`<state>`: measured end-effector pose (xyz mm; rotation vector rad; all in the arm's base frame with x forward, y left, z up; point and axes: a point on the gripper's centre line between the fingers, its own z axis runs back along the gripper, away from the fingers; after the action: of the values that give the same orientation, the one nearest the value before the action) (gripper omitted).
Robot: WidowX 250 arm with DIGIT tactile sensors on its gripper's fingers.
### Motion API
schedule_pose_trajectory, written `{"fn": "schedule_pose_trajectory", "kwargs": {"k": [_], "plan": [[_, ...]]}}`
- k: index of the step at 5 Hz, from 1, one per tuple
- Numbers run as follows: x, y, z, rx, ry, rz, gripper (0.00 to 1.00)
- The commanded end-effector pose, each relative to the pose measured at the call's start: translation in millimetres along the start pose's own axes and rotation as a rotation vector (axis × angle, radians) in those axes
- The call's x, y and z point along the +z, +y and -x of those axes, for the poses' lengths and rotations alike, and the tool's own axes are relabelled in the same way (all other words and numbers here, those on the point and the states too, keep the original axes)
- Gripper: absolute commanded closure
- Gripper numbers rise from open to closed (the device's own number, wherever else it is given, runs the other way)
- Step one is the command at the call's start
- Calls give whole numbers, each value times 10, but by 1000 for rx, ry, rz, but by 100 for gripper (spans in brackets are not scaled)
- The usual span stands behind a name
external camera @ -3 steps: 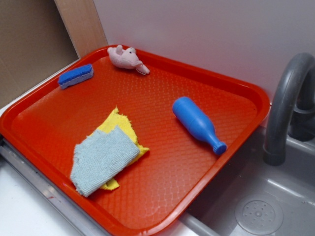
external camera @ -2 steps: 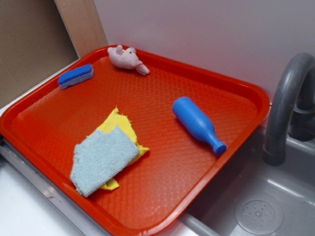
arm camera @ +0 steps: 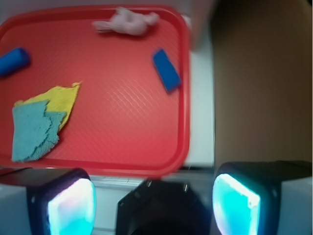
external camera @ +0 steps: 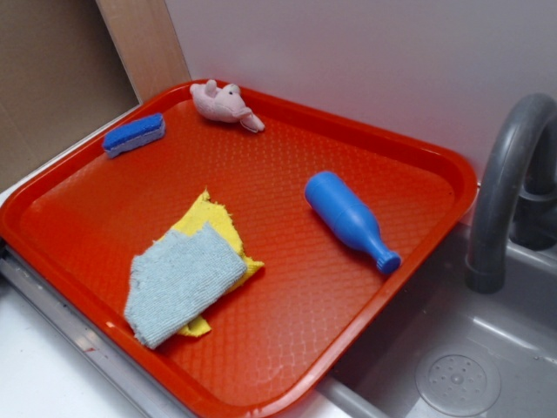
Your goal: Grab the blue bottle.
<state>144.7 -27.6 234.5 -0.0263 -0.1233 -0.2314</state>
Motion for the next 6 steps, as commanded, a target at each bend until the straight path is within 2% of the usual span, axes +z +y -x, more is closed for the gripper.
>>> {"fn": "schedule_pose_trajectory", "kwargs": {"k": [1, 2, 3, 5, 6], "plan": [[-17, -160, -536, -496, -125, -61, 0], [-279, -559, -966, -760, -154, -143, 0], [-476, -948, -1191, -1019, -138, -140, 0], [-711, -1579, -1180, -1507, -174, -20, 0], [-864, -1885, -1193, -1717, -205, 97, 0]]}}
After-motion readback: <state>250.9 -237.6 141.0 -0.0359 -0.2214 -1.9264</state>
